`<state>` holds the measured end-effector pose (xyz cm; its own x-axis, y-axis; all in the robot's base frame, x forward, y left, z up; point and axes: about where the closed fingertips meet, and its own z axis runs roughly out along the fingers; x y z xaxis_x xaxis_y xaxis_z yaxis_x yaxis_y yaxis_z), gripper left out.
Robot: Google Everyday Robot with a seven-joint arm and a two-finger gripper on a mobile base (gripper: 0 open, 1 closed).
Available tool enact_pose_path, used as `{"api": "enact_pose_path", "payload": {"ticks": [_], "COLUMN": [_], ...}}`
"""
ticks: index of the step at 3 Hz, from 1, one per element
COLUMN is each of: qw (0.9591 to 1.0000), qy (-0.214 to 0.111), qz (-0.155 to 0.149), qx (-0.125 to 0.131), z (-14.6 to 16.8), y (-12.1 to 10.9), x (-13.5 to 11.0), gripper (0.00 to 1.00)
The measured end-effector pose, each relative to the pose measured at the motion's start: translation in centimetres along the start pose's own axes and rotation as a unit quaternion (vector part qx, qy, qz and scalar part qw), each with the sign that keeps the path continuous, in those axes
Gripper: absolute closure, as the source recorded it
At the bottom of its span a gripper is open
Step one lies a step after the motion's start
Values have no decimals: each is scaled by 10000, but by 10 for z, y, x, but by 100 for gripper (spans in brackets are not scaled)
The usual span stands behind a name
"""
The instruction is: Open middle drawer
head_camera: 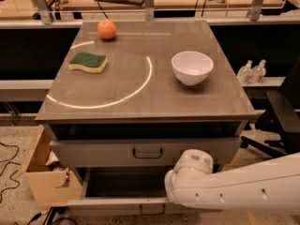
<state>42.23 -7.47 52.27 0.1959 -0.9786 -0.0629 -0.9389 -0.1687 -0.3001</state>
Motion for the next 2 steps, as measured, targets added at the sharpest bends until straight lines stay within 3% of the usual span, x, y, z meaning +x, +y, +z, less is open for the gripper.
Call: {"api": "enact_pose_path", "payload": {"ticks": [1,2], "qw": [9998,9994], "qy": [39,-35], "qz": [136,170], "qx": [-119,-306], "z": [-18,-16], "y": [-9,-1], "x": [14,28], "gripper": [100,100]}}
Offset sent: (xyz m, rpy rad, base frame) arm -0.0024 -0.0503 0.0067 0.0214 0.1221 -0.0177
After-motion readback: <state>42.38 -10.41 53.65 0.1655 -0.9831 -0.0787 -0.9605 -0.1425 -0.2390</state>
